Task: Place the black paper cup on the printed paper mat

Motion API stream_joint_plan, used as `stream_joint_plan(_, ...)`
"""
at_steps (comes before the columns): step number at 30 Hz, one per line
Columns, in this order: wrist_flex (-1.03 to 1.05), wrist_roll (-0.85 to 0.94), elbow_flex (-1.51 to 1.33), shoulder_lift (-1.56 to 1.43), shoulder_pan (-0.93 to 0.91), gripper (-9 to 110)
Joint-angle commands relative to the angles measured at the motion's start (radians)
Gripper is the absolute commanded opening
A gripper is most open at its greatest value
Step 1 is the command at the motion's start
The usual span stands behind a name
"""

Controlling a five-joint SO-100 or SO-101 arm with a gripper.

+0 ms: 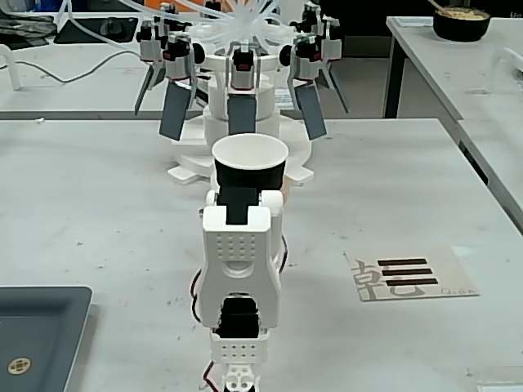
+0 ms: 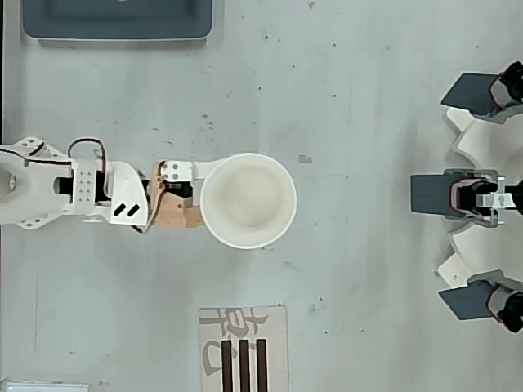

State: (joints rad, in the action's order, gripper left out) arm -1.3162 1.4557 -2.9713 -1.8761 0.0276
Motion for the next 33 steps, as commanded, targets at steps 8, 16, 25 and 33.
stream_joint_plan(8, -0.055, -0.023, -0.115, -0.152, -0.035, 12)
stream_joint_plan(16, -0.055, -0.028, -0.152, -0.19, -0.132, 11)
stream_joint_plan(25, -0.051, -0.028, -0.133, -0.178, -0.282, 12)
stream_joint_plan(33, -0.051, -0.029, 0.014, -0.037, -0.42, 12)
